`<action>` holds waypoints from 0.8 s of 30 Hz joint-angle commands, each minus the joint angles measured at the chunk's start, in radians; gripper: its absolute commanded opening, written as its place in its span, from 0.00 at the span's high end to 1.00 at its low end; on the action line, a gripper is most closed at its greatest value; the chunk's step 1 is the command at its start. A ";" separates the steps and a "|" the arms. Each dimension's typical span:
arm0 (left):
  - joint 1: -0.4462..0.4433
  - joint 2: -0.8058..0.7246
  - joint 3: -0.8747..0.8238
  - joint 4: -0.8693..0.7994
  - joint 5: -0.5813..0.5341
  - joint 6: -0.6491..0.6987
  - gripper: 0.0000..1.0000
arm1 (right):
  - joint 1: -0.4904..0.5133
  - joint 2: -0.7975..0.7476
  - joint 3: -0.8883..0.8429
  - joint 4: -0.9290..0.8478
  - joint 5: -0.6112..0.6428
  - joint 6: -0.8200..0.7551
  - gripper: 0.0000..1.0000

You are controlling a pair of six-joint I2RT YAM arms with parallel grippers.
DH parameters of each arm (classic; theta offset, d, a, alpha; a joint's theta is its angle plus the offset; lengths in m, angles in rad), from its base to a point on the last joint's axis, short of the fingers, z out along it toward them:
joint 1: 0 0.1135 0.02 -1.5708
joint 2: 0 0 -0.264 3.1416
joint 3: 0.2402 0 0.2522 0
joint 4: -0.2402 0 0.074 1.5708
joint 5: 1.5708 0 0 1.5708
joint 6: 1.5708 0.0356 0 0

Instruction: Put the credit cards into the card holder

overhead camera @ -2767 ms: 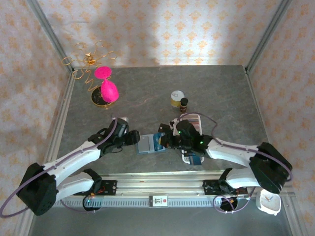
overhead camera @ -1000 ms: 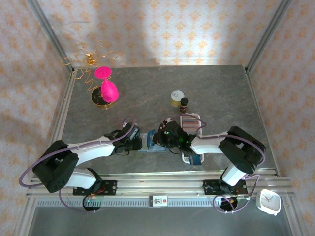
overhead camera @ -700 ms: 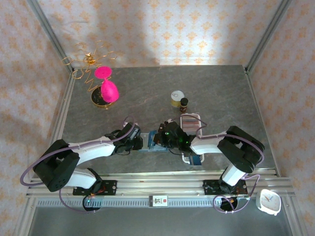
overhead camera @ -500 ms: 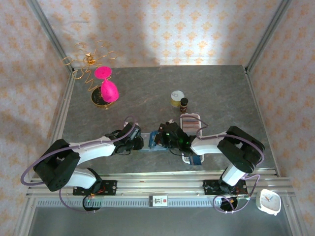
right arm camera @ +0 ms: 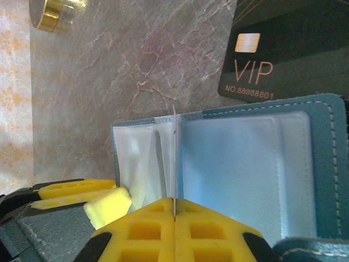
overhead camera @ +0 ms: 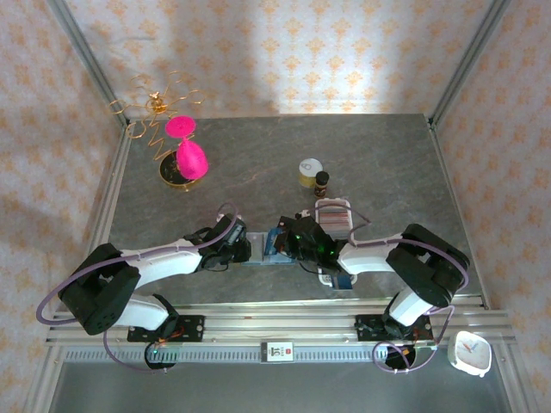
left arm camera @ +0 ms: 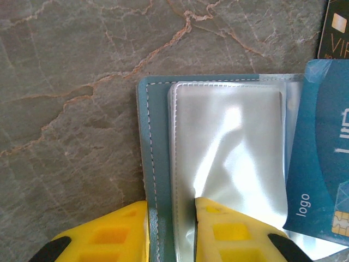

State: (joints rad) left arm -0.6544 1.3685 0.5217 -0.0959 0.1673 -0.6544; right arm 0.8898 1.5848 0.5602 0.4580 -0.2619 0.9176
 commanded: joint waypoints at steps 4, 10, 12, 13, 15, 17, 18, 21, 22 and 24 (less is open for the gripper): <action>-0.009 0.035 -0.039 -0.074 0.020 0.013 0.77 | 0.005 0.032 -0.014 0.081 -0.042 0.019 1.00; -0.010 0.037 -0.035 -0.074 0.020 0.014 0.77 | 0.006 0.050 -0.013 0.088 -0.079 0.020 1.00; -0.010 0.037 -0.037 -0.074 0.020 0.012 0.77 | 0.008 0.054 -0.015 0.082 -0.088 0.024 1.00; -0.010 0.037 -0.037 -0.074 0.020 0.013 0.77 | 0.008 0.056 -0.017 0.081 -0.093 0.029 1.00; -0.010 0.035 -0.037 -0.073 0.020 0.012 0.77 | 0.009 0.052 -0.023 0.068 -0.097 0.039 1.00; -0.009 0.035 -0.038 -0.071 0.023 0.012 0.77 | 0.011 0.052 -0.026 0.050 -0.098 0.044 1.00; -0.009 0.035 -0.040 -0.067 0.024 0.009 0.77 | 0.011 0.052 -0.028 0.045 -0.100 0.047 1.00; -0.010 0.034 -0.044 -0.058 0.033 0.006 0.76 | 0.011 0.063 -0.022 0.039 -0.107 0.053 1.00; -0.009 0.034 -0.046 -0.055 0.035 0.003 0.76 | 0.011 0.070 -0.019 0.039 -0.113 0.057 1.00; -0.008 0.032 -0.049 -0.047 0.041 -0.002 0.75 | 0.011 0.080 -0.012 0.045 -0.125 0.058 1.00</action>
State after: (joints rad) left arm -0.6544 1.3682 0.5156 -0.0845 0.1711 -0.6548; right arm 0.8913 1.6321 0.5480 0.5243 -0.3573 0.9623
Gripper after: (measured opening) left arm 0.242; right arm 0.050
